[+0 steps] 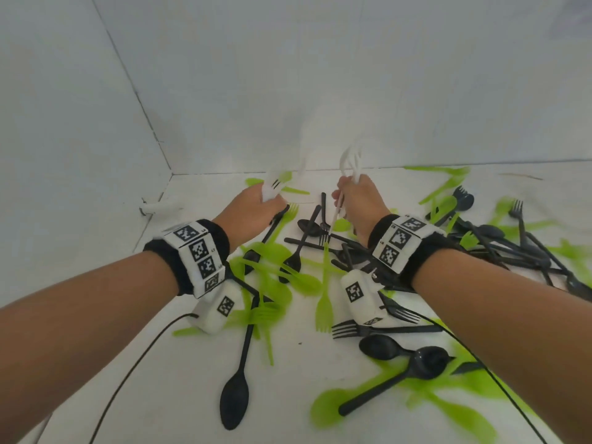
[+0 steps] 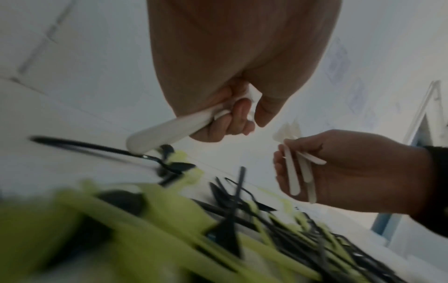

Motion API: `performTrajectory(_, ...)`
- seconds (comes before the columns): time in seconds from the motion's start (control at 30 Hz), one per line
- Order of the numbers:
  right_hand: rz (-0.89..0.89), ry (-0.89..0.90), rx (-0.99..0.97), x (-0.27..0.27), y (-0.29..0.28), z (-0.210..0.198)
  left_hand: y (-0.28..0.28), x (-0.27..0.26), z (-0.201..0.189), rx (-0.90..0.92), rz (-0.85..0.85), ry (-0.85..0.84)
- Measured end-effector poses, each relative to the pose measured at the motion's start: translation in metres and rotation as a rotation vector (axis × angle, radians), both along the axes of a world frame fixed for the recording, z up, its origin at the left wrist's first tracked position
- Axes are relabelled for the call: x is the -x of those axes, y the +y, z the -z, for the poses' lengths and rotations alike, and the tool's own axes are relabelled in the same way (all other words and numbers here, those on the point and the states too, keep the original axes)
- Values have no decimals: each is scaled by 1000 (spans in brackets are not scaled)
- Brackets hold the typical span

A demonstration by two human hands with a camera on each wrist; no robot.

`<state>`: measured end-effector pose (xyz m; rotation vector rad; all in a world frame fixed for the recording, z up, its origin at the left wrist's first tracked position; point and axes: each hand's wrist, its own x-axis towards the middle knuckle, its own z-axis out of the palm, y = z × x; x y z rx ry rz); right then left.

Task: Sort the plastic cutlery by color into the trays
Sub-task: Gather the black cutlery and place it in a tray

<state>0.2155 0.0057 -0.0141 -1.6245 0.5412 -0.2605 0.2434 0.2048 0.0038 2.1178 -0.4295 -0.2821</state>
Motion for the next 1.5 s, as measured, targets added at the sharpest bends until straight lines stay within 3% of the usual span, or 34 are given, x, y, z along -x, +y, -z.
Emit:
performTrajectory(0.13,-13,31,-162,32,3,3,-44,25,0,92,110,36)
performTrajectory(0.23,54,16,-388,55,0,4,-73,53,4,200,216,71)
performTrajectory(0.37,36,-45,-641,83,-20,5,-95,77,18,246,208,37)
performTrajectory(0.53,128,-34,-465,106,-59,18,-115,97,21,225,81,99)
performTrajectory(0.63,144,6,-374,124,-89,19,-129,112,20,258,71,273)
performTrajectory(0.73,48,-10,-393,142,-106,14,-150,137,22,340,92,440)
performTrajectory(0.83,8,-16,-567,155,-121,14,-171,162,19,435,48,564)
performTrajectory(0.93,-19,-4,-737,163,-139,17,-183,176,22,379,-18,457)
performTrajectory(1.07,-33,2,-723,174,-158,21,-189,186,30,324,-121,260)
performTrajectory(1.23,-66,14,-629,180,-164,25,-197,208,31,287,-146,243)
performTrajectory(1.4,-5,-8,-742,180,-168,29,-198,212,30,354,-298,301)
performTrajectory(1.5,-55,-51,-680,178,-167,29,-191,204,33,233,-250,171)
